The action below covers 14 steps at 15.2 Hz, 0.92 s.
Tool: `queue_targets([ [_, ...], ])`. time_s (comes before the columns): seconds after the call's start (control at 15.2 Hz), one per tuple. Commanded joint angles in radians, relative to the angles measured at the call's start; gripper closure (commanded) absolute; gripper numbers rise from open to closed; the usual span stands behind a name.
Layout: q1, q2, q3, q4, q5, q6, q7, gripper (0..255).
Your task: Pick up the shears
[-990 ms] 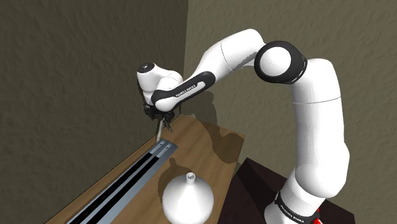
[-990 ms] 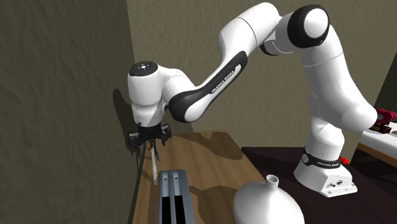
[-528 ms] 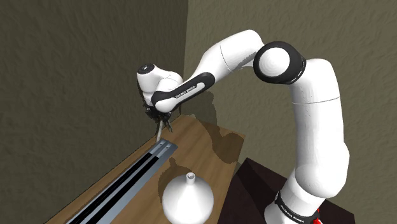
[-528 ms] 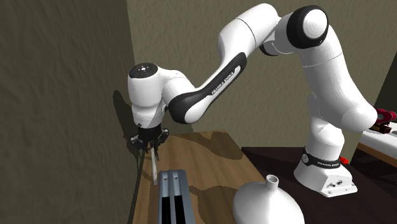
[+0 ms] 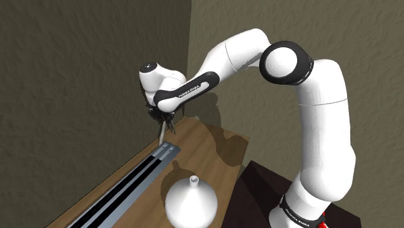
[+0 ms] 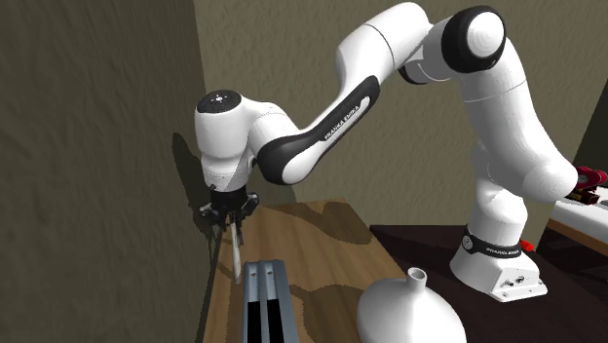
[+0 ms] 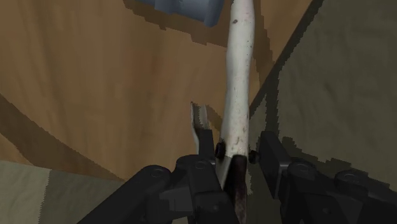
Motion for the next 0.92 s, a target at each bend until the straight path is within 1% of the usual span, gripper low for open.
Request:
queue_targets([
  [0.0,-0.002,-0.013,0.005,0.007,0.01,-0.016,-0.012,255],
  [0.73,-0.01,-0.075,0.026,0.06,0.063,-0.115,-0.079,255],
  [0.86,-0.01,-0.076,0.026,0.061,0.064,-0.116,-0.08,255],
])
